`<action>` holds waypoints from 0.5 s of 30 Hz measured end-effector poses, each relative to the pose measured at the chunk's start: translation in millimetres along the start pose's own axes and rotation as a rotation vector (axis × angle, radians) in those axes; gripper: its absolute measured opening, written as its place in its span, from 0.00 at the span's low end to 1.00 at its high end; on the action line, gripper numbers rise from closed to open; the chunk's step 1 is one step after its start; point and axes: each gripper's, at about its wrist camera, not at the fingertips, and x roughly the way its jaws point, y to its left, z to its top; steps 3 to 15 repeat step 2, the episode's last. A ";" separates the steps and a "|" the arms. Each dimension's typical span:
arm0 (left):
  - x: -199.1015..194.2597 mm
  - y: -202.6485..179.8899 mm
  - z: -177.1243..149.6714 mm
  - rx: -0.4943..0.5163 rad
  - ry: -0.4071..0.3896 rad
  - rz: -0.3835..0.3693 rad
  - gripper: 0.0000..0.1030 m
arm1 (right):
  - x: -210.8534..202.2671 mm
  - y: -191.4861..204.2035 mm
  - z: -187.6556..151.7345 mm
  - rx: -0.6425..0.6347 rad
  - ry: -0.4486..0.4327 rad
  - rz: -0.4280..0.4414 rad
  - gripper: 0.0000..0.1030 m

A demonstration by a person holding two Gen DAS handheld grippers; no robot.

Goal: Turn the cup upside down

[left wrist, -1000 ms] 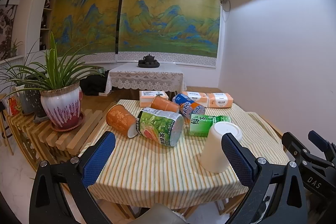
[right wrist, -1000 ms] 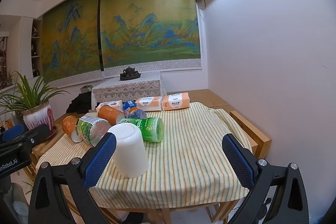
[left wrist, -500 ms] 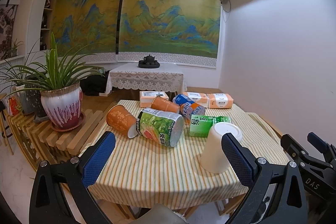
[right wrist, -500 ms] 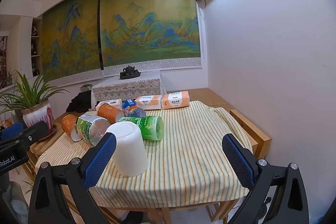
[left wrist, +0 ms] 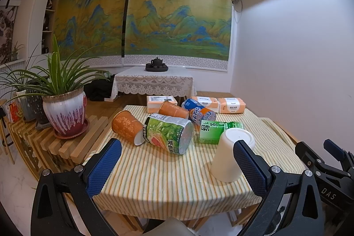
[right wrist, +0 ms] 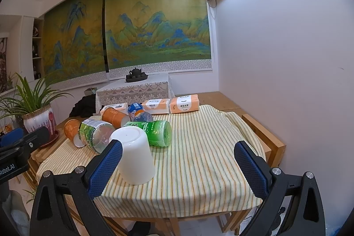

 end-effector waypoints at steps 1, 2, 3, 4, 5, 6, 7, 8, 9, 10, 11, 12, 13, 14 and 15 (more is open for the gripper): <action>0.1 0.0 -0.1 0.002 -0.002 0.002 0.99 | 0.3 0.0 -0.2 0.000 0.001 0.000 0.97; 0.3 0.3 0.0 0.003 -0.003 0.003 0.99 | 0.3 -0.1 -0.2 0.000 0.001 0.000 0.97; 0.3 0.3 0.0 0.003 -0.003 0.003 0.99 | 0.3 -0.1 -0.2 0.000 0.001 0.000 0.97; 0.3 0.3 0.0 0.003 -0.003 0.003 0.99 | 0.3 -0.1 -0.2 0.000 0.001 0.000 0.97; 0.3 0.3 0.0 0.003 -0.003 0.003 0.99 | 0.3 -0.1 -0.2 0.000 0.001 0.000 0.97; 0.3 0.3 0.0 0.003 -0.003 0.003 0.99 | 0.3 -0.1 -0.2 0.000 0.001 0.000 0.97; 0.3 0.3 0.0 0.003 -0.003 0.003 0.99 | 0.3 -0.1 -0.2 0.000 0.001 0.000 0.97; 0.3 0.3 0.0 0.003 -0.003 0.003 0.99 | 0.3 -0.1 -0.2 0.000 0.001 0.000 0.97; 0.3 0.3 0.0 0.003 -0.003 0.003 0.99 | 0.3 -0.1 -0.2 0.000 0.001 0.000 0.97; 0.3 0.3 0.0 0.003 -0.003 0.003 0.99 | 0.3 -0.1 -0.2 0.000 0.001 0.000 0.97; 0.3 0.3 0.0 0.003 -0.003 0.003 0.99 | 0.3 -0.1 -0.2 0.000 0.001 0.000 0.97; 0.3 0.3 0.0 0.003 -0.003 0.003 0.99 | 0.3 -0.1 -0.2 0.000 0.001 0.000 0.97; 0.3 0.3 0.0 0.003 -0.003 0.003 0.99 | 0.3 -0.1 -0.2 0.000 0.001 0.000 0.97; 0.3 0.3 0.0 0.003 -0.003 0.003 0.99 | 0.3 -0.1 -0.2 0.000 0.001 0.000 0.97; 0.3 0.3 0.0 0.003 -0.003 0.003 0.99 | 0.3 -0.1 -0.2 0.000 0.001 0.000 0.97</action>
